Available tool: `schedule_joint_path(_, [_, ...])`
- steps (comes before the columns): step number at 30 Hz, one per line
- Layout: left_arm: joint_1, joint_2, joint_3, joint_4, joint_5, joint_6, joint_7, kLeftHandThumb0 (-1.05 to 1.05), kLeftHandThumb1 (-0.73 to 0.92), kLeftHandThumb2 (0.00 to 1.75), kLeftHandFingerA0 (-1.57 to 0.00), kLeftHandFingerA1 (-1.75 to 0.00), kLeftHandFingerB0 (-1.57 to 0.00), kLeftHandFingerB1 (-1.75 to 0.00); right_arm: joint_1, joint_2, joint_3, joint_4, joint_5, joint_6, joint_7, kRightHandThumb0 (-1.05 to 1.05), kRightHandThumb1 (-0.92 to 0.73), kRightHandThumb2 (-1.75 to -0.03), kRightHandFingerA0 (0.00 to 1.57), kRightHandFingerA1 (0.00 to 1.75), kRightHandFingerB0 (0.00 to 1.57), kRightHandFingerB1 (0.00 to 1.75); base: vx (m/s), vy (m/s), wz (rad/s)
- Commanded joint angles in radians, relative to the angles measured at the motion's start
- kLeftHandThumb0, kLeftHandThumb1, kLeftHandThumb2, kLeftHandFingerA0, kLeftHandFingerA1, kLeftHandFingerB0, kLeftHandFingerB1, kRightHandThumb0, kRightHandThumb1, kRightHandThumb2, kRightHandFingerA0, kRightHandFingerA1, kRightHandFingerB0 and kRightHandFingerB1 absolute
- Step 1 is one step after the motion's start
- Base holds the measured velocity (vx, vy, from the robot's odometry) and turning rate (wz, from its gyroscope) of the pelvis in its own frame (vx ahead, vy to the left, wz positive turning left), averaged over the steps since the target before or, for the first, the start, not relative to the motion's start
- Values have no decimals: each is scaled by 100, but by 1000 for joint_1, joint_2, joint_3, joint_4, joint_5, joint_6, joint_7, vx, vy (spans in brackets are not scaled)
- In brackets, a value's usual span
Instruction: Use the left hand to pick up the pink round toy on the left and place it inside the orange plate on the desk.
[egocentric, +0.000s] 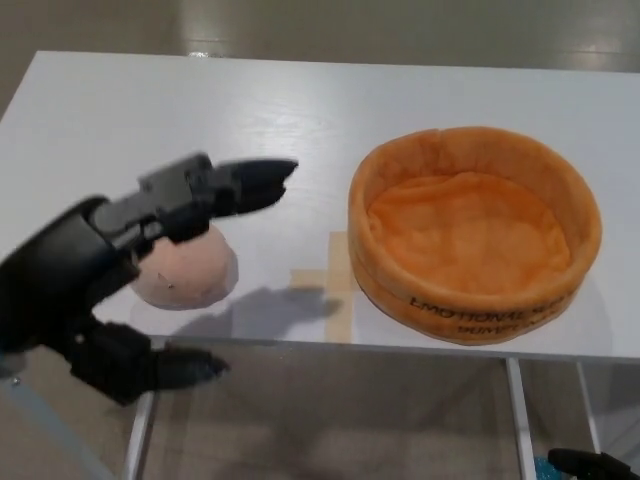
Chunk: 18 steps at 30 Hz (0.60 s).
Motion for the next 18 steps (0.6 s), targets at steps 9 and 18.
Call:
schedule_joint_path(9, [-268,8,-92,481,504,-203,239,-15,36,64,0,-13,-5,-30,3,-1,3,10,8,-2,-6,-7,-27,-93,54,79,58,76,0,0,0])
schedule_joint_path(18, [-373,48,-242,710,704,-199,342,-14,40,52,0,-6,-3,-25,0,3,-2,9,13,-9,-9,-8,-29,-84,47,90,59,74,0,0,0])
